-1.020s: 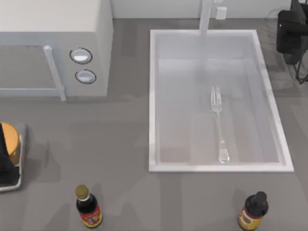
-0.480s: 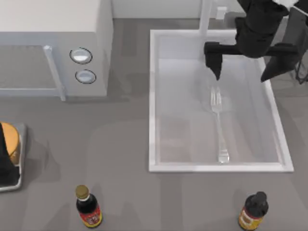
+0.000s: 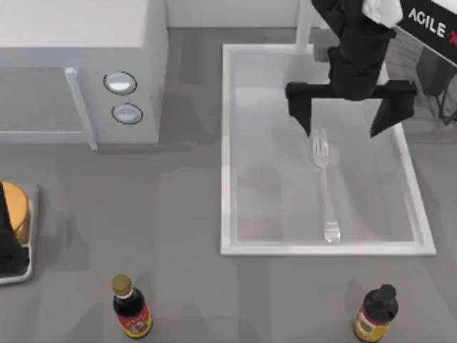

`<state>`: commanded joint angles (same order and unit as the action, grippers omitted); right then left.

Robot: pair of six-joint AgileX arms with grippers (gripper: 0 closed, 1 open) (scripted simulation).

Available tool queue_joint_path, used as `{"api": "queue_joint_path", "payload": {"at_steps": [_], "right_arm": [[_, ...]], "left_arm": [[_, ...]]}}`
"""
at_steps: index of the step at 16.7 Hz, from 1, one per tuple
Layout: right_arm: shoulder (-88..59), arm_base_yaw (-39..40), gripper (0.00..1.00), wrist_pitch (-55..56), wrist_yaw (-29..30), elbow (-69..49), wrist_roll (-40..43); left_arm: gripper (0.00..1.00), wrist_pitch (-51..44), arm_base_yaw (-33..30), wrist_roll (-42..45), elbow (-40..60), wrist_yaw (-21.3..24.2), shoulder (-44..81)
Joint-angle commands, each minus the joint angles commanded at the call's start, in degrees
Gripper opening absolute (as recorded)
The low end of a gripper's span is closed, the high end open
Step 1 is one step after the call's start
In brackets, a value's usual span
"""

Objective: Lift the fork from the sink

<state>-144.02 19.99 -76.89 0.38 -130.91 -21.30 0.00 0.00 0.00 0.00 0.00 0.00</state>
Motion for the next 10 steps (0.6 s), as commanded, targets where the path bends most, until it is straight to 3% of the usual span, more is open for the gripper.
{"api": "queue_joint_path", "payload": {"at_steps": [5,10], "right_arm": [[-0.8,-0.3,1.00,2.3,0.0,1.8,0.0],[-5.5,-0.1,1.00,15.3,0.1,9.3,0.0]], "left_arm": [[1.00,0.0,0.0,0.0,0.0,0.0,0.0],[1.00,0.0,0.0,0.0,0.0,0.0,0.0]]}}
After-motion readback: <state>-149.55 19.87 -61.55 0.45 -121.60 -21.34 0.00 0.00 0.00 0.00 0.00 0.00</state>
